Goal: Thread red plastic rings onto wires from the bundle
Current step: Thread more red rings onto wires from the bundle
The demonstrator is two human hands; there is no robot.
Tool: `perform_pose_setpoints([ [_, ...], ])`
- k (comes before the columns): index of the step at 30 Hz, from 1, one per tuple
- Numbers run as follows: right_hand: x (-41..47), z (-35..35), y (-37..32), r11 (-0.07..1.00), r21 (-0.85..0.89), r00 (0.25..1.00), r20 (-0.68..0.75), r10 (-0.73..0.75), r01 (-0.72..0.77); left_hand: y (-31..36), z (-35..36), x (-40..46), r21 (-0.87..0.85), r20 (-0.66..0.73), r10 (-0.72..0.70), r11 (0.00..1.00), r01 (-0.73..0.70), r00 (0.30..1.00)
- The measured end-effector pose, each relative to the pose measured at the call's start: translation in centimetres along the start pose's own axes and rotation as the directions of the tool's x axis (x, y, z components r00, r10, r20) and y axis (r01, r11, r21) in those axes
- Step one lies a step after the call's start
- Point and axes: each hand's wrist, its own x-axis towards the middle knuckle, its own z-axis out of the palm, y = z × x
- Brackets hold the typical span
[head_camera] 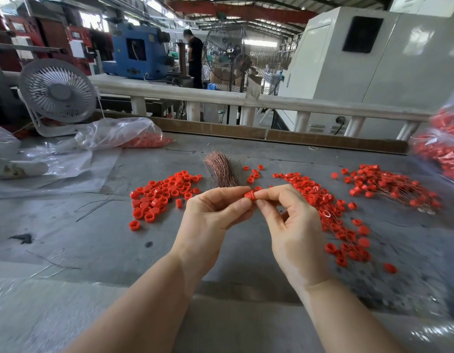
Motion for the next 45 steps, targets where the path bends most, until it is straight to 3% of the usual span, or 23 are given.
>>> perform_pose_setpoints([
  [11,-0.20,0.37,-0.02,1.000,-0.019,0.999,-0.040,0.020,-0.020,0.21,0.34,-0.24,0.055,-0.029,0.058,0.997,-0.056,0.998],
  [22,-0.30,0.15,-0.90,0.964,-0.243,0.994,-0.004,-0.112,0.107,-0.09,0.18,-0.30,0.054,-0.043,0.029,0.998,-0.027,0.999],
  [34,-0.19,0.23,-0.29,0.986,-0.165,0.999,-0.049,-0.011,0.003,0.03,0.29,-0.24,-0.003,0.030,-0.056,0.998,0.056,0.998],
  [45,-0.40,0.31,-0.28,0.988,-0.142,0.998,-0.017,0.058,-0.060,-0.27,0.63,-0.44,0.200,-0.048,0.108,0.975,-0.097,0.993],
])
